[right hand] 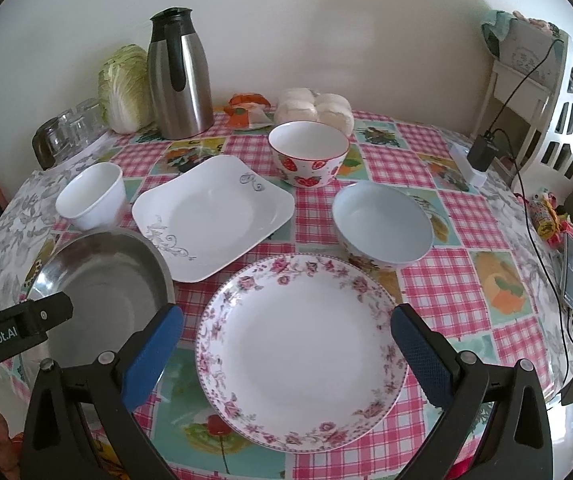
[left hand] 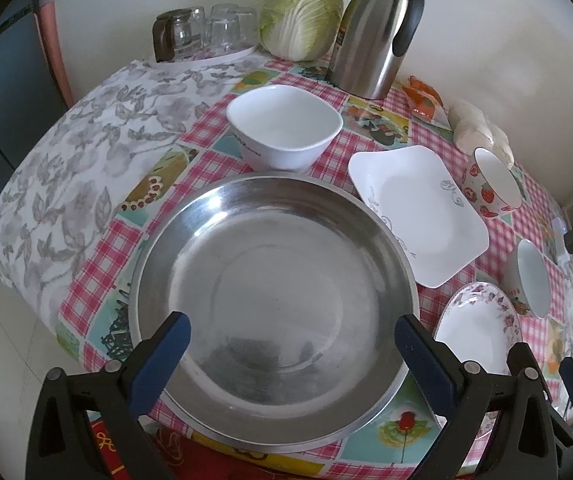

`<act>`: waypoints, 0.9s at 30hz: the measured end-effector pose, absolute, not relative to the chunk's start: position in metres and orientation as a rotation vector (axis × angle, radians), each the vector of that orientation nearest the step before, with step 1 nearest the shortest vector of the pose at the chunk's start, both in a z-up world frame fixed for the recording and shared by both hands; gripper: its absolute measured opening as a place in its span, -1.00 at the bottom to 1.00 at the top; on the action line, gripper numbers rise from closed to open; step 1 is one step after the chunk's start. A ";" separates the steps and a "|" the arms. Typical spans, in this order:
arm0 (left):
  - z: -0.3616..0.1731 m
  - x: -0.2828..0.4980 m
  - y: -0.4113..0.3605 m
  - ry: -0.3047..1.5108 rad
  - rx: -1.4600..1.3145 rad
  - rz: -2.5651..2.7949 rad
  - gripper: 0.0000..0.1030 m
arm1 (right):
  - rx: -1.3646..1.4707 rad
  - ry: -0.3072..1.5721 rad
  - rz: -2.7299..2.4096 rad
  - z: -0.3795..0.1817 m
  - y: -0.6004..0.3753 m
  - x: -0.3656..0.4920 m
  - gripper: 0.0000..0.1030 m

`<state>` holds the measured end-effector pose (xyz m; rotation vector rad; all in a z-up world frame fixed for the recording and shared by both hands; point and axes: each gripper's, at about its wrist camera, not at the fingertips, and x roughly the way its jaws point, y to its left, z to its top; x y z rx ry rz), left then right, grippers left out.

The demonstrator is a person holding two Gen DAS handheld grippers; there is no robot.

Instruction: Organize plates and bowls

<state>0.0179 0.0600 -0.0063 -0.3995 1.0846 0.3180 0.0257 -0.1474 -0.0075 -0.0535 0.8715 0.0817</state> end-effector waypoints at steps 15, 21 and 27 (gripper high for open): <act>-0.020 0.013 0.106 1.042 -0.540 0.373 1.00 | -0.067 0.974 0.258 -0.035 -0.102 0.052 1.00; -0.025 0.008 0.128 0.973 -0.615 0.396 1.00 | -0.085 1.026 0.321 -0.047 -0.081 0.061 1.00; -0.032 0.011 0.139 1.015 -0.623 0.414 1.00 | -0.131 1.053 0.381 -0.055 -0.063 0.064 1.00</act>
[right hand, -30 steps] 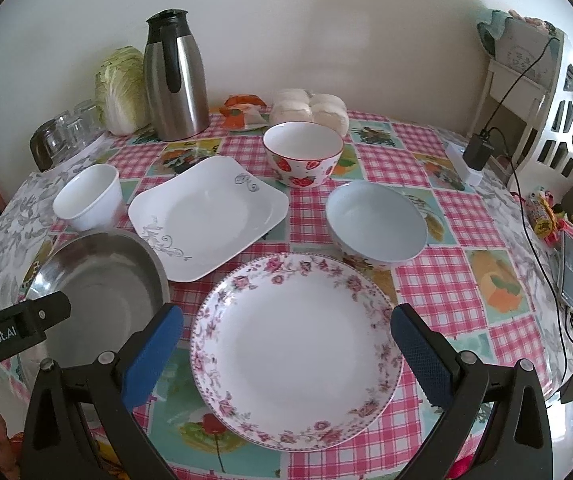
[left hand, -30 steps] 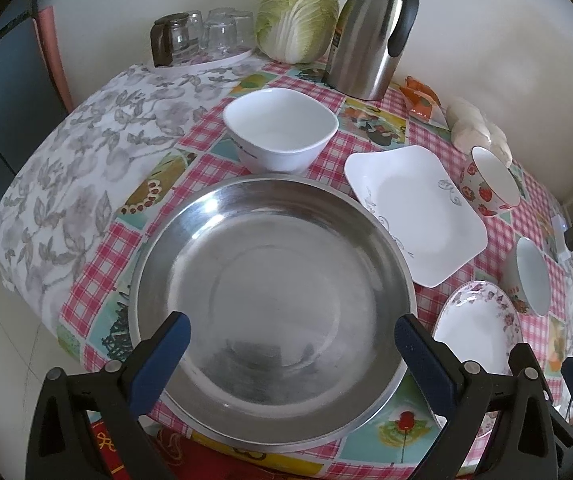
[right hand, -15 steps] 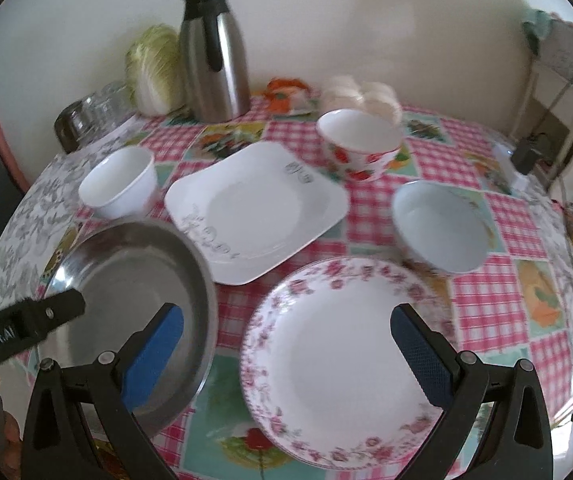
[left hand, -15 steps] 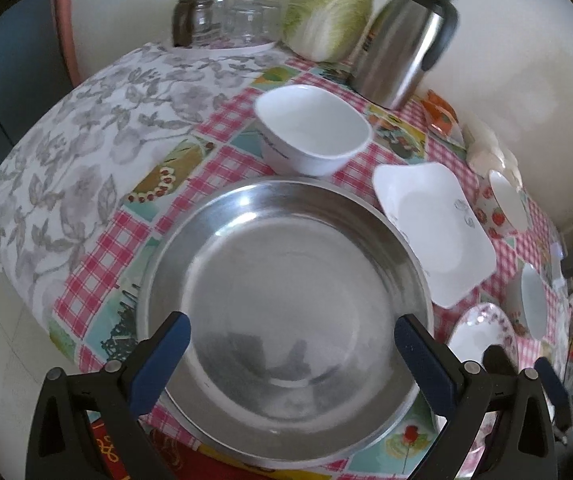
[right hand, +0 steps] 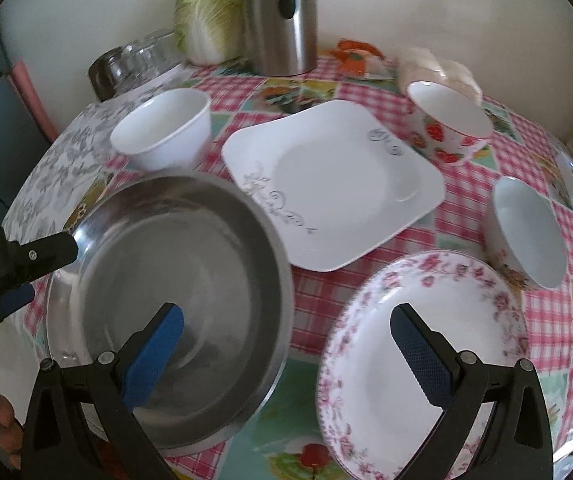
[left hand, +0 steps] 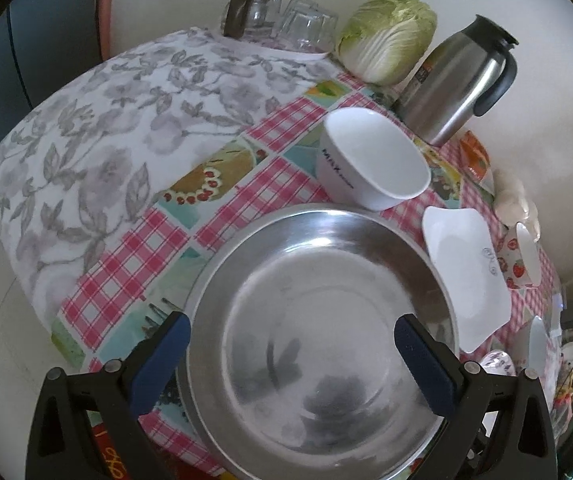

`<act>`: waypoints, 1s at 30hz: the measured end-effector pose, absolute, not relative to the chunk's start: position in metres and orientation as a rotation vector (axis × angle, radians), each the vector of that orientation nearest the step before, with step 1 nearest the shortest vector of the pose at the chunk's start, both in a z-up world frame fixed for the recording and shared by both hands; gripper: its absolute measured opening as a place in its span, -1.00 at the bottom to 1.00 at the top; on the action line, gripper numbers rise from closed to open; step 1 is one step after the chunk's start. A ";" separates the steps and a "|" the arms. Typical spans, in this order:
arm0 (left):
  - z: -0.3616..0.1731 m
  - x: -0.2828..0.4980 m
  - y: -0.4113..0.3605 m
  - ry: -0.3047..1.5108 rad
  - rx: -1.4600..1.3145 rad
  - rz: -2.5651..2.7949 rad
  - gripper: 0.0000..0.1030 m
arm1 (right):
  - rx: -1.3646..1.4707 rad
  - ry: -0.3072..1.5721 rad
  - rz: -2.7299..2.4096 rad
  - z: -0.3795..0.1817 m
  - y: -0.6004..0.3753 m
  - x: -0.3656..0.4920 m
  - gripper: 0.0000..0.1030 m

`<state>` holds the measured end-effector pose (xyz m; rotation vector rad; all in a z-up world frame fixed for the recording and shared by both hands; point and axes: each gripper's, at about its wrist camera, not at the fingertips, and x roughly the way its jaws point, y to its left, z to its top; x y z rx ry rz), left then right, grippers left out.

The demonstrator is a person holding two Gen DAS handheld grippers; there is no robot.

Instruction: Organize plates and bowls

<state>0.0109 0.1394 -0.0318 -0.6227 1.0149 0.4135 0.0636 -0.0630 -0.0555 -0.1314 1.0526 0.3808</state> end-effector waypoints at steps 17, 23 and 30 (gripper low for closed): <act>-0.064 0.011 0.154 1.153 -0.689 0.469 0.67 | -0.010 1.129 0.470 -0.065 -0.067 0.073 0.13; -0.073 0.009 0.158 1.174 -0.725 0.481 0.46 | -0.007 1.144 0.477 -0.068 -0.067 0.073 -0.25; -0.085 0.005 0.164 1.203 -0.751 0.504 0.05 | 0.050 1.191 0.460 -0.079 -0.076 0.082 -0.62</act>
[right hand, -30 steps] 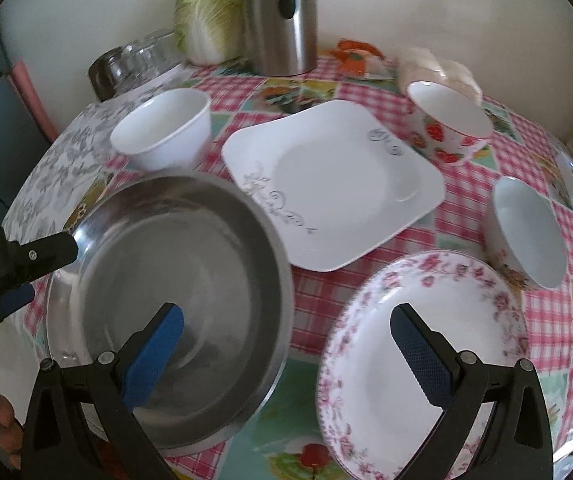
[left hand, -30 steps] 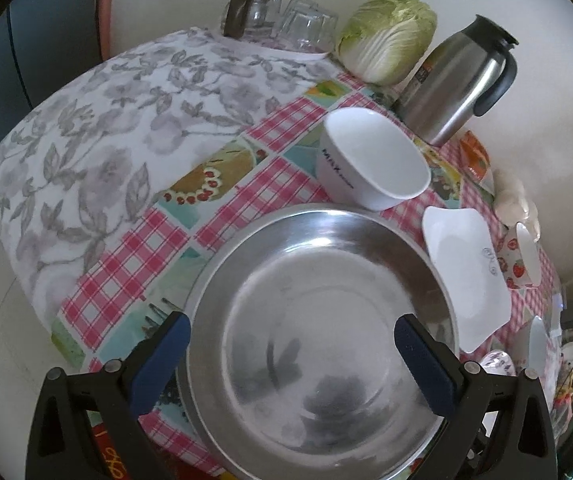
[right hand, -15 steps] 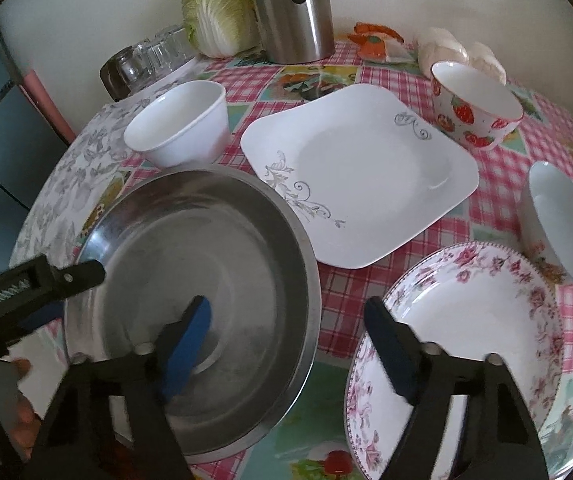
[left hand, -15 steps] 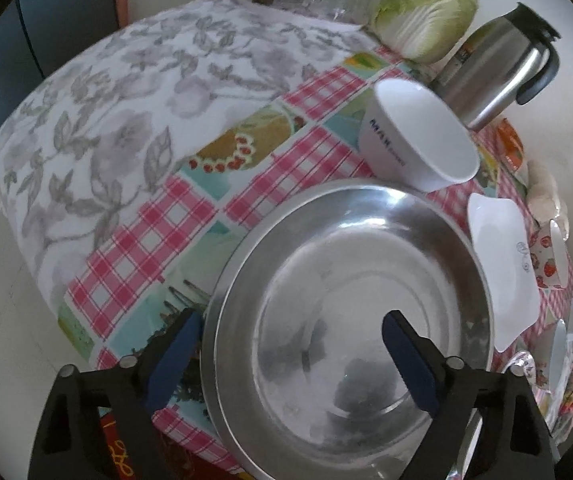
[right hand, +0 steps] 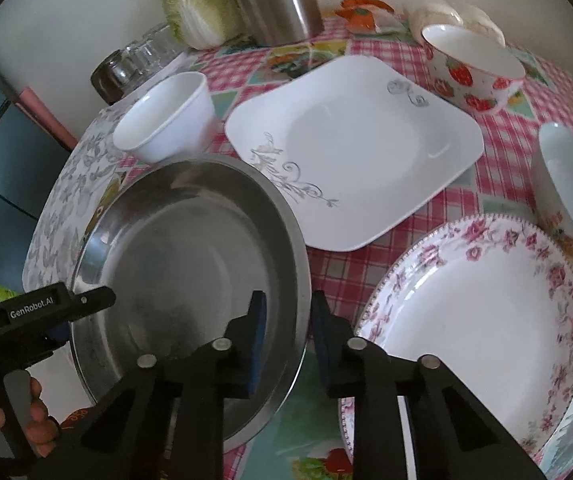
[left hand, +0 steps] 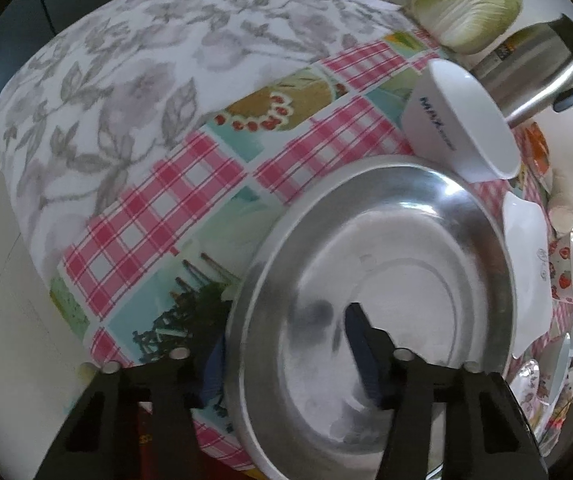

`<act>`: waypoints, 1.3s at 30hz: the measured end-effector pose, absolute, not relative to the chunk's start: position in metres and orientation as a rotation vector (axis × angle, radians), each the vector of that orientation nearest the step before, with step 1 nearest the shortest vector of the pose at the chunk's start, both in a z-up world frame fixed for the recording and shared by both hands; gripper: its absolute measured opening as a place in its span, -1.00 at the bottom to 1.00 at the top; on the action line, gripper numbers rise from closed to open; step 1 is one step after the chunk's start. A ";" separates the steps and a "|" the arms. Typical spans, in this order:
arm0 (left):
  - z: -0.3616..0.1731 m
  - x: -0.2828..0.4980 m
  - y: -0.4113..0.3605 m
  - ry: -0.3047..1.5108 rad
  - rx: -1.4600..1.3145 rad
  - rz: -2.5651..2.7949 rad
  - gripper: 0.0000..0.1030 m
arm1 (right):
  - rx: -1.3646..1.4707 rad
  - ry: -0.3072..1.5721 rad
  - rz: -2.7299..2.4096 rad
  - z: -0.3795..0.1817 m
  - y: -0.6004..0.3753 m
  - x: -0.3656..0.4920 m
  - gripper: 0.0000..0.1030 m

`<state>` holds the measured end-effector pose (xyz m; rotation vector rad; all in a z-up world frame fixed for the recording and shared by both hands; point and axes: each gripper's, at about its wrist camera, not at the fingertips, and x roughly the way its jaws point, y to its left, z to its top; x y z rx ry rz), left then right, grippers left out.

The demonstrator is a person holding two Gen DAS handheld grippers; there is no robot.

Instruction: Organize plates and bowls

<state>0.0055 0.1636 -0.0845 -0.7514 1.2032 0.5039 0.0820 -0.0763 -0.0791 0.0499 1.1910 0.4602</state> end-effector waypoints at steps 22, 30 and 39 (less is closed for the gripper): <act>-0.059 -0.022 0.182 1.075 -0.744 0.529 -0.38 | 0.040 1.082 0.524 -0.042 -0.076 0.069 -0.69; -0.048 -0.019 0.172 1.039 -0.717 0.508 -0.38 | 0.053 1.058 0.537 -0.031 -0.086 0.065 -0.68; -0.033 -0.016 0.161 1.013 -0.673 0.479 -0.38 | 0.078 1.000 0.561 -0.010 -0.099 0.065 -0.67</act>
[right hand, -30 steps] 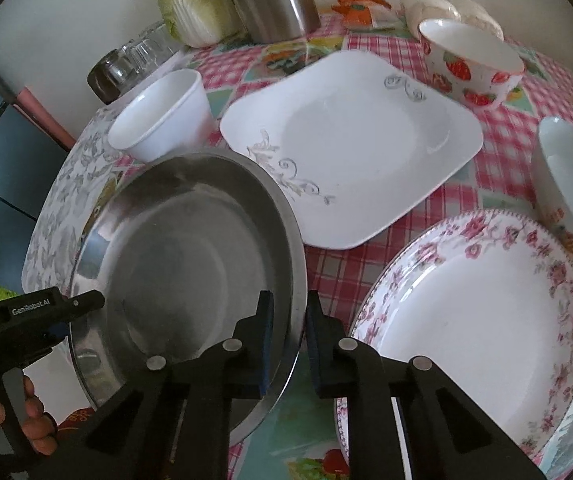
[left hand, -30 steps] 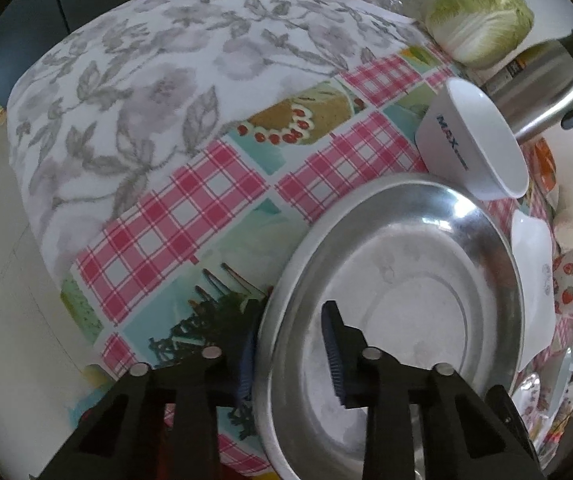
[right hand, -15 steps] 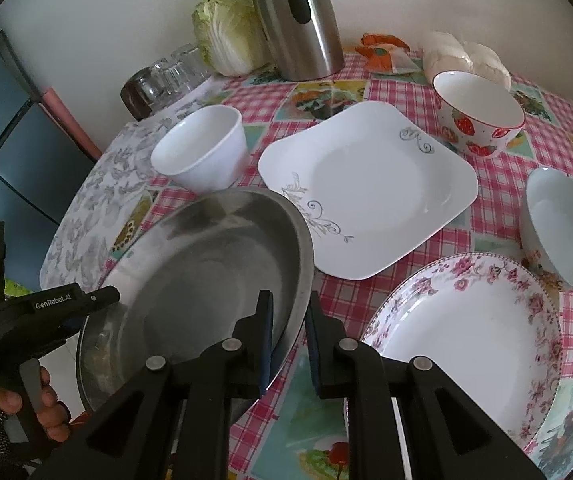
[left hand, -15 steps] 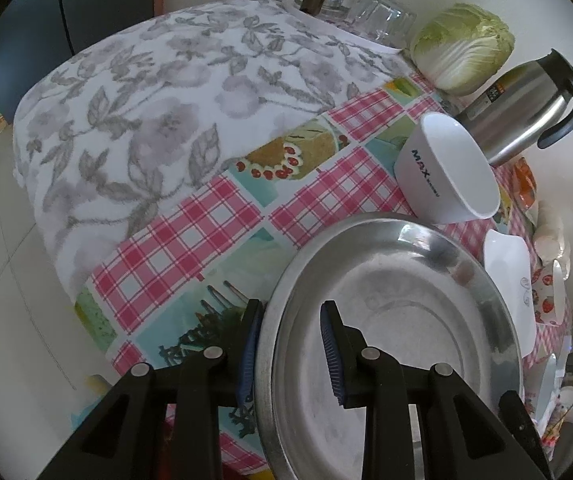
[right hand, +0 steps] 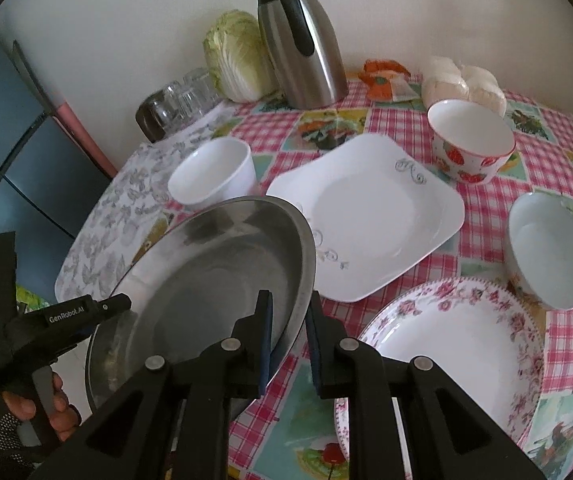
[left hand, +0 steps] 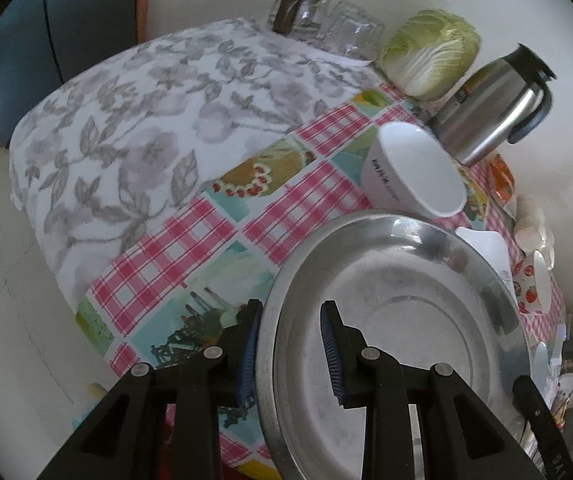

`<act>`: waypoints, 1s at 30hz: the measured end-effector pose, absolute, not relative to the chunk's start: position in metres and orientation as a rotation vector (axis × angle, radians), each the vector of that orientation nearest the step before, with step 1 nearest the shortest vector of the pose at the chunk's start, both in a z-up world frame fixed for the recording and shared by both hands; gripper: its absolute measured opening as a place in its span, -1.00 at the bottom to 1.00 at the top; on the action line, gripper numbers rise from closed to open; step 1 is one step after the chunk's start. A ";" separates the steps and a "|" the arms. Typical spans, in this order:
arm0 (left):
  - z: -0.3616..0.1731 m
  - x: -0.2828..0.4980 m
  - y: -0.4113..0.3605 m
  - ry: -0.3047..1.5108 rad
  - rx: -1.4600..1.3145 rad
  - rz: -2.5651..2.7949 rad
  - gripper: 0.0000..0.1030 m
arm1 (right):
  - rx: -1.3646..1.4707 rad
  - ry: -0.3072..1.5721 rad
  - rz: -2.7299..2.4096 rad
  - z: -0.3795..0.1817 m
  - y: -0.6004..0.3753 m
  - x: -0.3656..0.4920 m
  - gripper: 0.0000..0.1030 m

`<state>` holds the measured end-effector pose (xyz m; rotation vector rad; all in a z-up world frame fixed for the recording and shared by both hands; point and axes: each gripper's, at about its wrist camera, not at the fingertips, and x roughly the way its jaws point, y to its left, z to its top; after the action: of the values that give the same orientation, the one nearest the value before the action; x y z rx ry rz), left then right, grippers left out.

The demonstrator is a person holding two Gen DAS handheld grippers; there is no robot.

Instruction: Organize plates and bowls

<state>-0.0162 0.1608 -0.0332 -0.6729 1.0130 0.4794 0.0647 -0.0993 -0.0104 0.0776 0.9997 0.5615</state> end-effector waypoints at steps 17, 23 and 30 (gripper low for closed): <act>0.005 0.016 0.124 1.001 -0.599 0.398 -0.38 | 0.194 0.948 0.528 0.010 -0.147 0.083 -0.65; 0.021 0.042 0.104 0.991 -0.555 0.368 -0.38 | 0.253 0.938 0.490 0.011 -0.170 0.095 -0.65; 0.024 0.070 0.078 1.011 -0.516 0.328 -0.38 | 0.330 0.932 0.442 0.009 -0.201 0.109 -0.64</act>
<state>0.0700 0.0776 0.0242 -0.5161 1.0105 0.3277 0.1094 -0.2014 0.0093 0.3297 0.9321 0.4422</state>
